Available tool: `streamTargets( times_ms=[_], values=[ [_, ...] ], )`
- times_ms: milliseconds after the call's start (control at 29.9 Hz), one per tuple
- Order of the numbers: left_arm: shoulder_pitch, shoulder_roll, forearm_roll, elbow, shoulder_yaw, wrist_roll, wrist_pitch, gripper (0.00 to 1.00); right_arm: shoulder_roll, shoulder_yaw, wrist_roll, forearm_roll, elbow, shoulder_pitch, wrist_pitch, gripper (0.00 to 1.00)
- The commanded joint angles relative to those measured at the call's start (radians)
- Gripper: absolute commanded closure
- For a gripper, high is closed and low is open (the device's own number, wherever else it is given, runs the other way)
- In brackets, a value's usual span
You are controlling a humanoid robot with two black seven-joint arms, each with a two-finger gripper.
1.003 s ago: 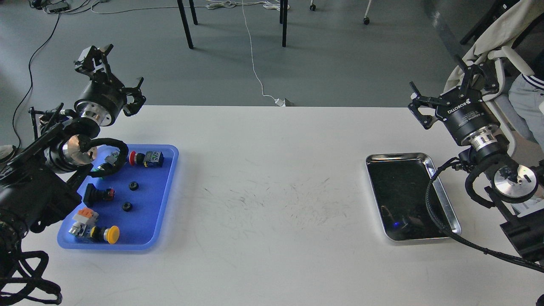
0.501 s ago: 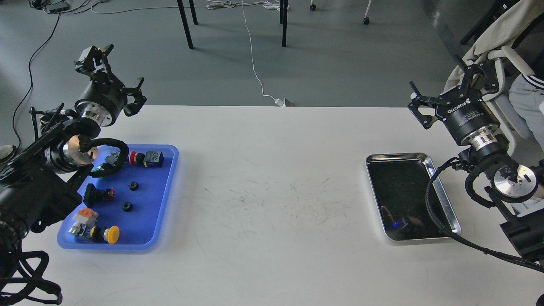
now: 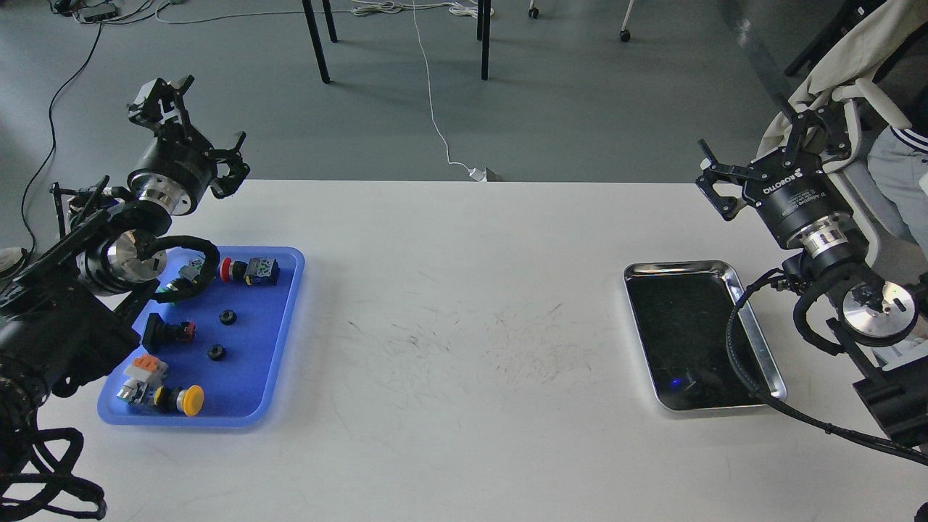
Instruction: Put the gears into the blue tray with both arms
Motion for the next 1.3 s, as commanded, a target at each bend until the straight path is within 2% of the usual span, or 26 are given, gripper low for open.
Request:
streamTargets(
  times_ms=[0, 970, 1270],
  values=[
    [0.0, 0.002, 0.0, 0.001, 0.0, 0.0, 0.0, 0.01, 0.002, 0.01, 0.002, 0.0, 0.0, 0.0, -0.001, 0.01],
    [0.0, 0.003, 0.0, 0.001, -0.002, 0.0, 0.002, 0.01, 0.008, 0.01, 0.002, 0.0, 0.007, -0.004, 0.002, 0.01],
    [0.0, 0.005, 0.0, 0.001, -0.002, 0.0, 0.002, 0.01, 0.017, -0.001, 0.002, -0.001, 0.003, 0.002, -0.026, 0.01]
  ],
)
